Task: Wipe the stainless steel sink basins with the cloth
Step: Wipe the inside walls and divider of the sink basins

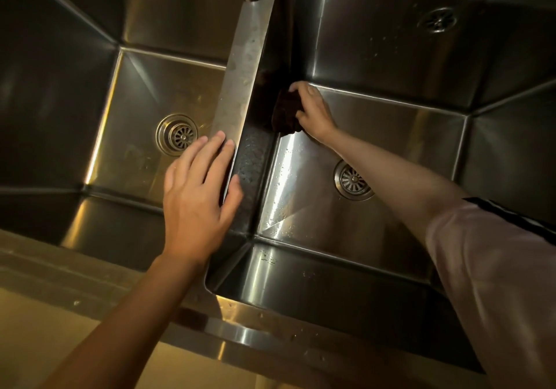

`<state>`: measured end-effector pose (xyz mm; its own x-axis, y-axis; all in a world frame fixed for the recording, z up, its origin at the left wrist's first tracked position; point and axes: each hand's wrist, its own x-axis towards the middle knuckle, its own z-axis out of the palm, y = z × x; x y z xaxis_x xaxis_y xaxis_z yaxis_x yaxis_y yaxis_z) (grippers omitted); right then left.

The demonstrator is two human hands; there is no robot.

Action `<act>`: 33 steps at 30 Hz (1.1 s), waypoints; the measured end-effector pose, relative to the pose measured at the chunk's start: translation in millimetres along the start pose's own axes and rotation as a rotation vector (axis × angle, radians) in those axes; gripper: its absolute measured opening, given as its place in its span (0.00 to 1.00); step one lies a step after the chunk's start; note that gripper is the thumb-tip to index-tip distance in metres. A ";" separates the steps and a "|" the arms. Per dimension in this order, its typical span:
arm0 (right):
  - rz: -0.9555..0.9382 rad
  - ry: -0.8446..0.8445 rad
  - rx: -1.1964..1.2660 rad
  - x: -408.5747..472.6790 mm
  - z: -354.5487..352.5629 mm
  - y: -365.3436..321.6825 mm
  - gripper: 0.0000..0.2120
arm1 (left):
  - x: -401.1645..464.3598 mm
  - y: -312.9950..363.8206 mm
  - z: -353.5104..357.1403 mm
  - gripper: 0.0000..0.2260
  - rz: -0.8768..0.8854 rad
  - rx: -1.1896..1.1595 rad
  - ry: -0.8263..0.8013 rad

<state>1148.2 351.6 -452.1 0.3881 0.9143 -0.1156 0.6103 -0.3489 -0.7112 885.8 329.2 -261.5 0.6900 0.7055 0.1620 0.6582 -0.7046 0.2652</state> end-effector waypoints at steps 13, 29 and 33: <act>-0.474 0.330 0.113 2.3 -133.1 -96.7 0.24 | 1.2 1.4 -2.0 0.21 -0.007 -0.009 -0.031; -0.003 -0.024 -0.082 32.4 -13.6 4.9 0.23 | 0.3 0.7 1.0 0.19 0.011 -0.028 0.008; 0.085 0.006 -0.007 36.1 -0.2 7.9 0.21 | 0.8 -1.5 1.4 0.19 0.012 -0.029 0.012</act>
<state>1167.2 381.8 -461.7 0.4427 0.8803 -0.1708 0.5800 -0.4263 -0.6941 885.8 330.7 -263.1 0.6944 0.6976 0.1764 0.6406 -0.7110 0.2900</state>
